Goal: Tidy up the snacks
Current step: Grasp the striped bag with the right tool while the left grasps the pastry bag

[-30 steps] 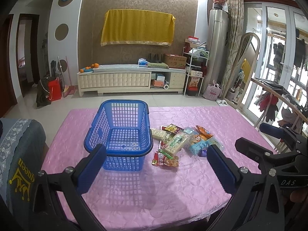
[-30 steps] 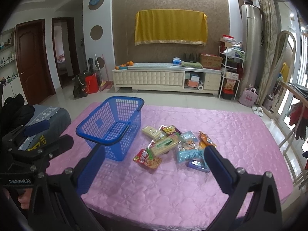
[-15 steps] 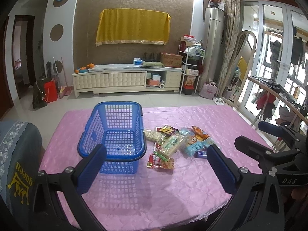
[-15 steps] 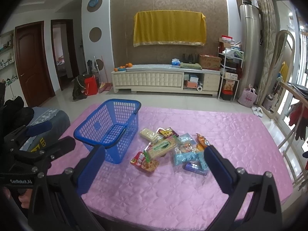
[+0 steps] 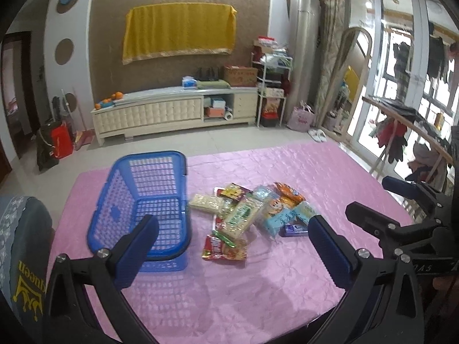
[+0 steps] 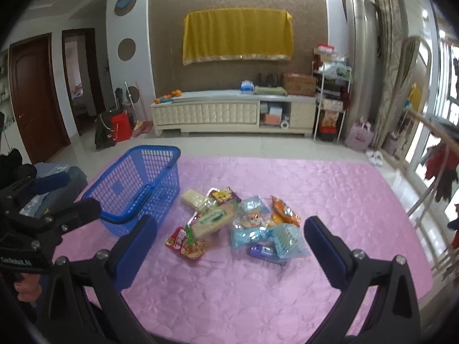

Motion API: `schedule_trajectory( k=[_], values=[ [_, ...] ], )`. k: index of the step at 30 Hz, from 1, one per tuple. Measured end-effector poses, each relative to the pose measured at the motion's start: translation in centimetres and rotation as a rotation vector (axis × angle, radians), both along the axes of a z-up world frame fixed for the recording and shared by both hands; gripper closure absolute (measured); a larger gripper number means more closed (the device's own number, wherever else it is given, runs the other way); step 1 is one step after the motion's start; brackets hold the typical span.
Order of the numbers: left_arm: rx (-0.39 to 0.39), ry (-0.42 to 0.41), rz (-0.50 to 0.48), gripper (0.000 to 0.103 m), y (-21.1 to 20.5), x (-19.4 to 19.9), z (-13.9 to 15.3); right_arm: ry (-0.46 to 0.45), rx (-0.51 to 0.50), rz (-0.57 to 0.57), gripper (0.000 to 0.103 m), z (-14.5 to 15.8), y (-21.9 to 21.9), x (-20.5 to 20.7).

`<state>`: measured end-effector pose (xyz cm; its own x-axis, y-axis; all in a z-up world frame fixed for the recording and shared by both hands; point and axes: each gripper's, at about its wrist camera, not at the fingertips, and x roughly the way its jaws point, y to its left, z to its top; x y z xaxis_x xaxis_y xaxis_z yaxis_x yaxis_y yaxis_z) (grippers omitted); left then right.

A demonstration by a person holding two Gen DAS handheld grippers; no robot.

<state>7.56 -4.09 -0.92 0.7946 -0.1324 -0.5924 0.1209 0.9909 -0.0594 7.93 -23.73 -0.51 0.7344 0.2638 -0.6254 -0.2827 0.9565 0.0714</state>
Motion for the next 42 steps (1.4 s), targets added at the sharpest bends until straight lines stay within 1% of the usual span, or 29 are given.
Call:
schedule_trajectory(
  k=[3,7,11,14,18,24,30,33,35,37,39,40,42],
  values=[
    [0.000,0.021,-0.016,0.000,-1.0,1.6,-0.8,0.046,0.009,-0.010,0.000,-1.1,-1.3,1.4],
    [0.004,0.063,-0.047,0.000,-2.4,3.8,-2.0,0.087,-0.010,-0.008,0.000,-2.6,-2.8,2.9],
    [0.021,0.116,-0.101,0.000,-3.8,6.3,-3.7,0.131,-0.025,-0.003,0.000,-4.4,-4.3,4.6],
    [0.017,0.158,-0.134,0.000,-4.7,7.8,-4.9,0.175,-0.015,-0.003,0.000,-5.9,-5.5,6.2],
    [0.028,0.212,-0.140,0.000,-6.0,10.2,-6.6,0.251,0.009,-0.001,0.000,-8.2,-6.9,8.4],
    [-0.006,0.319,-0.126,0.000,-7.6,13.5,-9.7,0.346,0.029,-0.005,0.001,-12.0,-8.9,11.3],
    [-0.011,0.388,-0.105,0.000,-8.9,15.5,-12.6,0.426,0.041,0.008,0.004,-15.8,-10.0,13.8],
    [-0.021,0.430,-0.084,0.000,-9.0,16.6,-14.0,0.484,0.083,0.020,0.007,-17.7,-10.2,15.2],
    [-0.049,0.468,-0.067,0.000,-9.0,17.3,-14.9,0.526,0.091,0.039,0.014,-18.9,-10.2,15.9],
    [-0.075,0.488,-0.054,0.000,-8.8,17.7,-15.5,0.547,0.107,0.040,0.016,-19.7,-10.4,16.3],
    [-0.076,0.512,-0.036,0.000,-8.7,18.2,-16.2,0.574,0.161,0.050,0.029,-20.3,-10.8,16.9],
    [-0.073,0.530,-0.030,0.000,-8.8,18.5,-16.7,0.571,0.163,0.053,0.034,-20.3,-10.7,16.9],
    [-0.076,0.551,-0.021,0.000,-9.0,18.8,-17.2,0.532,0.134,0.064,0.035,-19.9,-10.5,16.7]
  ],
)
